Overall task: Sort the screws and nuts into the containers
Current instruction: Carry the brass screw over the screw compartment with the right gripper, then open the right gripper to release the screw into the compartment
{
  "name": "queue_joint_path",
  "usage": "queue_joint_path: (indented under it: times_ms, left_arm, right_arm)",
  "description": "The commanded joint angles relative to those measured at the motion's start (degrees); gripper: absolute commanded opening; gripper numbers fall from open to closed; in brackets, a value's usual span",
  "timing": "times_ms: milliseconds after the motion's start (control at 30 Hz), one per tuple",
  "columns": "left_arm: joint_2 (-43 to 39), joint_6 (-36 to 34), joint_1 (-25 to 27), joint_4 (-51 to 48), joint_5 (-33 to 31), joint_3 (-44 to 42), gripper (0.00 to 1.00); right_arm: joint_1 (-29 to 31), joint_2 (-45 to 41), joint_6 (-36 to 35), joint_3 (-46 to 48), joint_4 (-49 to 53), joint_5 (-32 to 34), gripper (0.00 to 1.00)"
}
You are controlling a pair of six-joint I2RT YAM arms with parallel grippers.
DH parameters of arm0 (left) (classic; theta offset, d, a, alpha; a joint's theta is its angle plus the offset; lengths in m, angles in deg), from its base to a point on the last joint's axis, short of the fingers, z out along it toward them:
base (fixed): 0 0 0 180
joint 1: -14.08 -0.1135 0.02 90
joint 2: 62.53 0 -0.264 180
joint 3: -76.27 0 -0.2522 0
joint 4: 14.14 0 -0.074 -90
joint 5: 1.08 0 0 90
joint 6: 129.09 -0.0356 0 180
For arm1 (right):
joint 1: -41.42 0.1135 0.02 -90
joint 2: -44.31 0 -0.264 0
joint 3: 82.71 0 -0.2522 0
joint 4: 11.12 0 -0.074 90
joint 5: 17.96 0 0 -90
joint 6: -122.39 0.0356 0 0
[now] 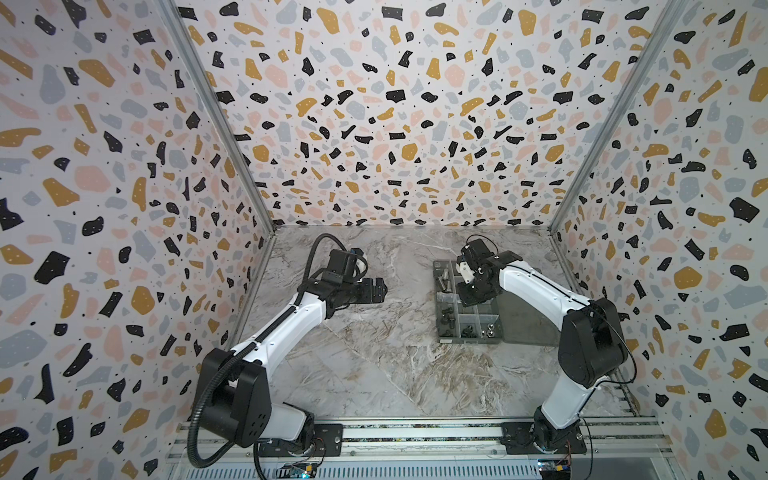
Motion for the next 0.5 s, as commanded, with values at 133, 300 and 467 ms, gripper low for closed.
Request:
queue_joint_path:
  times_ms: [133,300,467]
  left_arm:
    - [1.10,0.12,0.05,0.30,0.89,1.87,0.97]
    - [0.73,0.46,0.06,-0.71,0.25,0.83,0.95]
    - [-0.94,1.16,0.11,-1.23,-0.51,-1.15,0.95]
  right_arm:
    - [-1.86,-1.71,-0.10,3.43,-1.66,-1.40,0.00]
    - [-1.99,-0.58,-0.31,3.69,-2.51,-2.35,0.00]
    - [-2.05,0.67,-0.50,4.04,-3.05,-3.14,0.00]
